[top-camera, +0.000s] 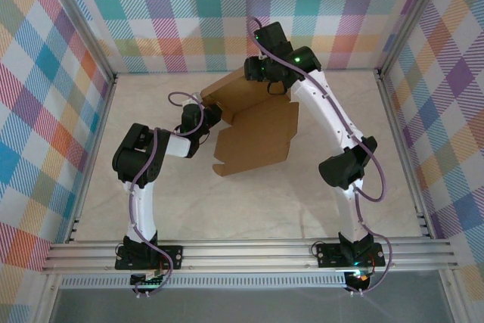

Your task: Fold the paper box

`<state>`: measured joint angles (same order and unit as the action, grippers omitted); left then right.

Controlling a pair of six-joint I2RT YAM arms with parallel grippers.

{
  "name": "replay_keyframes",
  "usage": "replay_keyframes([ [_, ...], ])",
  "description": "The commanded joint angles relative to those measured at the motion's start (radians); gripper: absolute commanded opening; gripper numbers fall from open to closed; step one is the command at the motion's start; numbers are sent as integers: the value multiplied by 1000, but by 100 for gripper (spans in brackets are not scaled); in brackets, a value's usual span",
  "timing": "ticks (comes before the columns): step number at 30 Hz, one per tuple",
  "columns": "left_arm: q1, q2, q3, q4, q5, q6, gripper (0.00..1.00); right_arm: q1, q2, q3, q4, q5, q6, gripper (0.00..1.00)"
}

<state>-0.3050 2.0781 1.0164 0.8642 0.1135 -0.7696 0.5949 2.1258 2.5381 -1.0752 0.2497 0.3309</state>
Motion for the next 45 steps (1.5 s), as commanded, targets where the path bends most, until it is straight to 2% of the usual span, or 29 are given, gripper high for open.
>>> replay_keyframes([
  [1,-3,-46,-8,13,9,-1,0,-7,1,-7,4,-35,33,44],
  [10,-16,-50,1,-4,12,25,0,-7,10,-6,4,-24,44,13],
  [13,-17,-49,1,-4,14,27,0,-7,10,-7,6,-24,52,14],
  [15,-17,-49,1,-5,14,27,0,-7,10,-6,10,-24,55,23],
  [17,-17,-50,1,-5,15,28,0,-7,9,-7,13,-27,57,22],
  [19,-17,-48,1,-5,15,28,0,-7,9,-7,17,-33,56,2],
  [21,-17,-47,1,-5,15,26,0,-7,8,-7,17,-35,60,0],
  [22,-17,-47,1,-5,15,27,0,-7,8,-9,18,-35,59,2],
  [24,-17,-45,2,-5,15,27,0,-7,5,-13,24,-38,54,25],
  [27,-17,-45,4,-7,15,23,0,-7,-3,-16,30,-53,49,24],
  [31,-14,-51,23,-79,21,26,0,-4,-57,-39,43,-121,30,46],
  [34,-8,-63,25,-127,21,37,0,-4,-166,-162,103,-136,15,57],
  [37,1,-67,39,-181,36,52,0,-6,-315,-365,231,-131,-15,64],
  [41,9,-68,40,-186,69,63,0,-31,-503,-600,392,-135,-46,66],
  [45,11,-66,53,-187,124,99,0,-141,-629,-739,440,-181,-33,66],
])
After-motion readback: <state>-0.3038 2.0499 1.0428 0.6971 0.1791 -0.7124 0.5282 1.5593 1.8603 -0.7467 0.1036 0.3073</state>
